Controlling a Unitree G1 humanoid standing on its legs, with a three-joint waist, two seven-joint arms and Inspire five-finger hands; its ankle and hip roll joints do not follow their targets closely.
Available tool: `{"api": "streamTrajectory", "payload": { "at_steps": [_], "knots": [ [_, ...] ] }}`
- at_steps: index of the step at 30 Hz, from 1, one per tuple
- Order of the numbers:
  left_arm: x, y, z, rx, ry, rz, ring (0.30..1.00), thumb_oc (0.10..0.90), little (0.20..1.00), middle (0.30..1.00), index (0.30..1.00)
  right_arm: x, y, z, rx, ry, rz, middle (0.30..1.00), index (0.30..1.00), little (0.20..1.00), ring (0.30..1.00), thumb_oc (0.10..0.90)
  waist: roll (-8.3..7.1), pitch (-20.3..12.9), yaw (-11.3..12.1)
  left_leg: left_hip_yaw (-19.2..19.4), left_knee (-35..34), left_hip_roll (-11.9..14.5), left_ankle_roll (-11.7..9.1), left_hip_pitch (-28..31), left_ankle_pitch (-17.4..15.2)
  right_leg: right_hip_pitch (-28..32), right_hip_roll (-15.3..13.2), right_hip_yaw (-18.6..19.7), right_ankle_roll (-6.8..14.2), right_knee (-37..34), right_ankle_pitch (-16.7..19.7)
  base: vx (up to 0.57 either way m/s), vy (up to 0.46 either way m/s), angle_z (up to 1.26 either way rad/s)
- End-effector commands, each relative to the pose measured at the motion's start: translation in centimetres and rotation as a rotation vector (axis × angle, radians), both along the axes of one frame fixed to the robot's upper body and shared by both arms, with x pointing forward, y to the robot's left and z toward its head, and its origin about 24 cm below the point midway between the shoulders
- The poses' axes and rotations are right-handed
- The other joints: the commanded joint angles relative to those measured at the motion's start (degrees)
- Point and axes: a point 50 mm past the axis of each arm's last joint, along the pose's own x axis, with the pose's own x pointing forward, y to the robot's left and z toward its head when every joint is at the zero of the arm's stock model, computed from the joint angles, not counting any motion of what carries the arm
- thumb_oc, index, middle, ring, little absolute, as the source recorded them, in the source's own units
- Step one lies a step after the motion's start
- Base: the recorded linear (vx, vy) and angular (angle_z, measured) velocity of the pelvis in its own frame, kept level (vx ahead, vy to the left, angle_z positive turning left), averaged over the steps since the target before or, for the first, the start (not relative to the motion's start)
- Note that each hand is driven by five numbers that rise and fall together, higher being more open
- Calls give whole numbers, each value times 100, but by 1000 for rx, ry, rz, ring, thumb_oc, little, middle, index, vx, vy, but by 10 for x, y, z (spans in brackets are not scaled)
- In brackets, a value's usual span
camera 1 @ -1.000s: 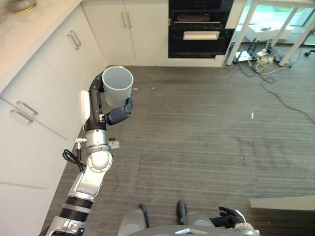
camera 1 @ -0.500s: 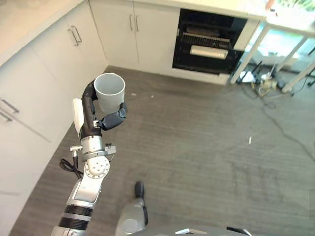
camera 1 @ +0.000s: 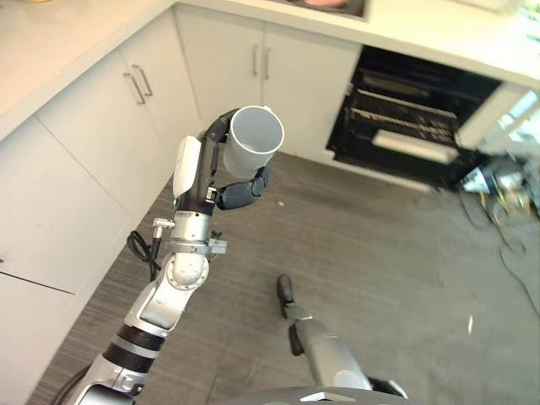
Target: Place the dishes in the dishwasher.
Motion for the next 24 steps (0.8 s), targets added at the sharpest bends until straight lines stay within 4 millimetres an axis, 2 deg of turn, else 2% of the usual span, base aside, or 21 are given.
{"api": "streamTrajectory", "payload": {
  "at_steps": [1,2,3,4,5,6,7,8,9,11,12,13,15,16,21,22,24],
  "knots": [
    [-11,-19,56,-86,-290,-138,300,400,300,300,300,1,-31,7,-81,-18,-78,900,900,900,900,800,28,-20,-234,214,943,-253,-18,-1738,878,1912,158,565,381,-558,-98,322,-144,35],
    [-12,-21,60,-120,-297,-158,300,400,300,300,300,0,-39,9,-101,-22,-103,900,900,900,900,800,11,38,-274,477,2037,-209,-216,-2174,1000,2173,53,409,303,-708,-162,244,-119,31],
    [-12,-21,61,-118,-294,-172,300,400,300,300,300,3,-43,10,-112,-30,-117,900,900,900,900,800,-29,87,-219,672,2496,-106,-354,-2537,1170,2380,-51,310,233,-832,-198,247,-131,61],
    [-10,-21,61,-122,-285,-180,300,400,300,300,300,9,-46,11,-119,-52,-132,900,900,900,900,800,-105,114,-193,941,2712,95,-425,-2782,1328,2560,-153,256,197,-948,-235,239,-98,80],
    [-10,-22,61,-129,-274,-194,300,400,300,300,300,17,-47,12,-117,-78,-152,900,900,900,900,800,-110,119,-178,1213,2636,409,-397,-2906,1361,2712,-192,193,165,-1055,-263,387,-28,100],
    [-10,-20,59,-139,-254,-198,300,400,300,300,300,29,-49,15,-115,-133,-202,900,900,900,900,800,-41,86,-44,1175,1930,497,-290,-2934,1296,2968,-224,236,164,-1233,-332,414,36,58],
    [-10,-19,58,-148,-247,-190,300,400,300,300,300,31,-49,15,-115,-144,-194,900,900,900,900,800,-16,68,-10,969,1550,399,-245,-2892,1256,3034,-196,344,180,-1288,-360,331,63,8],
    [-10,-18,58,-149,-246,-189,300,400,300,300,300,31,-49,15,-115,-143,-194,900,900,900,900,800,-24,70,-8,980,1486,381,-239,-2838,1268,3059,-212,350,185,-1297,-368,251,48,-62],
    [-11,-18,57,-154,-240,-187,300,400,300,300,300,33,-50,16,-119,-143,-159,900,900,900,900,800,13,47,71,588,991,218,-197,-2738,1242,3127,-167,498,204,-1317,-390,249,42,-72],
    [-13,-17,55,-150,-237,-177,300,400,300,300,300,38,-49,16,-131,-138,-95,900,900,900,900,800,100,2,259,-650,235,42,-211,-2762,1557,3183,49,1029,144,-1277,-404,350,18,-74],
    [-14,-18,54,-139,-236,-178,300,400,300,300,300,40,-48,16,-135,-141,-86,900,900,900,900,800,111,-17,277,-1035,13,1,-246,-2824,1581,3282,132,1293,106,-1289,-484,385,-21,-158],
    [-14,-19,54,-131,-235,-183,300,400,300,300,300,39,-45,15,-131,-139,-84,900,900,900,900,800,152,-16,215,-1151,-125,-24,-269,-2868,1698,3381,289,1612,63,-1269,-539,329,0,-203],
    [-12,-22,54,-138,-229,-192,300,400,300,300,300,37,-44,14,-130,-129,-91,900,900,900,900,800,165,-5,242,-1105,-80,-22,-254,-2847,1742,3431,343,1806,52,-1225,-589,186,71,-182],
    [-12,-25,51,-141,-208,-206,300,400,300,300,300,29,-41,12,-124,-105,-112,900,900,900,900,800,225,-73,134,-1055,-200,38,-213,-2707,1767,3459,387,1998,70,-1199,-648,119,105,-136],
    [-12,-25,51,-141,-208,-207,300,400,300,300,300,28,-41,12,-124,-105,-113,900,900,900,900,800,226,-68,175,-1019,-236,53,-212,-2674,1776,3463,390,2034,71,-1196,-645,61,85,-65],
    [-3,-31,54,-111,-219,-216,300,400,300,300,300,22,-30,9,-93,-95,-138,900,900,900,900,800,205,-318,-61,-500,-507,122,-57,-2306,1645,3259,186,2446,328,-975,-665,183,321,-59],
    [-3,-32,54,-111,-219,-217,300,400,300,300,300,22,-30,9,-93,-94,-138,900,900,900,900,800,204,-318,-48,-489,-507,123,-57,-2303,1643,3257,186,2458,329,-973,-665,92,161,-120]
  ]
}}
